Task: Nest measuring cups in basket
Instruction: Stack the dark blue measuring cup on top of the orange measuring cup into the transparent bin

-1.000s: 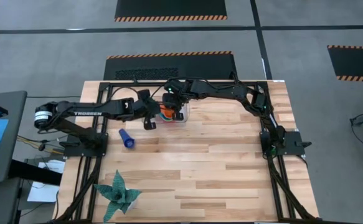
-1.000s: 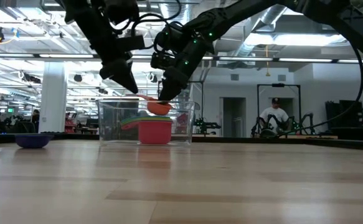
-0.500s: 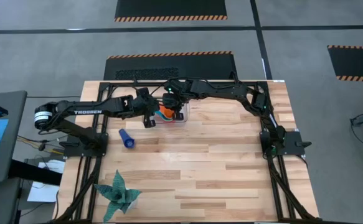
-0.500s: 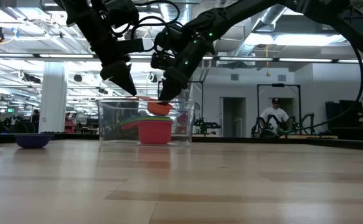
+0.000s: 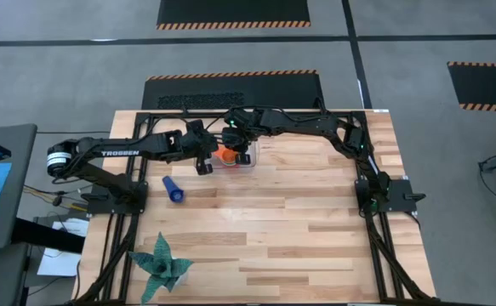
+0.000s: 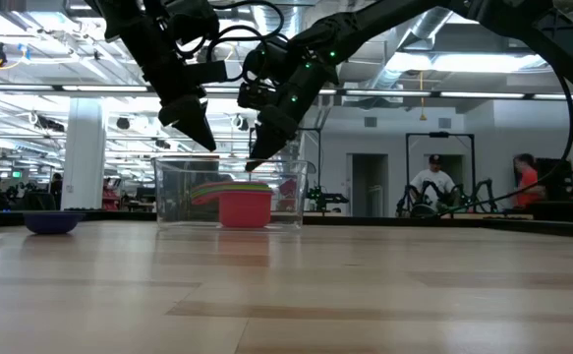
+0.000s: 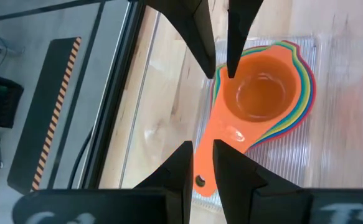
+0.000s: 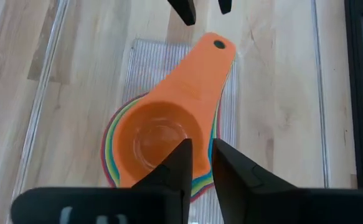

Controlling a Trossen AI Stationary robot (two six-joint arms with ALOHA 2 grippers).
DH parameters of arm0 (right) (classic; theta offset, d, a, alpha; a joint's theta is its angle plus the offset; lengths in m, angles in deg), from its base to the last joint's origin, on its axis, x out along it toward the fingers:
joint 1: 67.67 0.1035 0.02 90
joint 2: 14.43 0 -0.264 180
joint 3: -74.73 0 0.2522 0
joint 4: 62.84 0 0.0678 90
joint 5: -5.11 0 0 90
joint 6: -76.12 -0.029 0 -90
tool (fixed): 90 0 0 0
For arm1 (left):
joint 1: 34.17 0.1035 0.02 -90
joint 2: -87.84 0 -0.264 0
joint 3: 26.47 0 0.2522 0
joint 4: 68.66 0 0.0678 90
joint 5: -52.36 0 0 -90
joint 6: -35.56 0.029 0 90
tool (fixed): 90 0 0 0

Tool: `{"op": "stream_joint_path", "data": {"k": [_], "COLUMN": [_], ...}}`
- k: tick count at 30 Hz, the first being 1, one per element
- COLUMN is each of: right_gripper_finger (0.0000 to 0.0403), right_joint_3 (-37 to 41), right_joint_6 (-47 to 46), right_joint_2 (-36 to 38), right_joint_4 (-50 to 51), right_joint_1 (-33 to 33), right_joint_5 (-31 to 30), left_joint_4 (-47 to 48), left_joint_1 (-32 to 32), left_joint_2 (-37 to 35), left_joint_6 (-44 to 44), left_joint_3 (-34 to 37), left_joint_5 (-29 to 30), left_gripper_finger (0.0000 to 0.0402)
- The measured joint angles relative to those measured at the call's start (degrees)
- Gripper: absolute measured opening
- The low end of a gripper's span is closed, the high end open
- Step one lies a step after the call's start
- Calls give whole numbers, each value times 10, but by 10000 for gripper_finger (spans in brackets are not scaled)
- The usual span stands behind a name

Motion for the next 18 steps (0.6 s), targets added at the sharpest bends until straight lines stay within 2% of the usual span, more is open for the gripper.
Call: {"op": "stream_joint_path", "data": {"k": [7,11,15,18], "right_gripper_finger": [88,87,87,87], "right_joint_3": [-2,-25,-44,-49], "right_joint_6": [-15,-29,-73,-168], "right_joint_2": [11,29,55,83], "right_joint_4": [4,55,147,212], "right_joint_1": [0,2,0,-2], "right_joint_5": [-42,-53,-87,-121], "left_joint_4": [1,7,60,144], "left_joint_1": [0,-9,-31,-51], "left_joint_2": [-2,-20,-53,-85], "left_joint_6": [-17,-56,-87,-100], "left_joint_3": [0,-4,-26,-39], "left_joint_5": [0,1,1,2], "left_gripper_finger": [51,51,51,51]}}
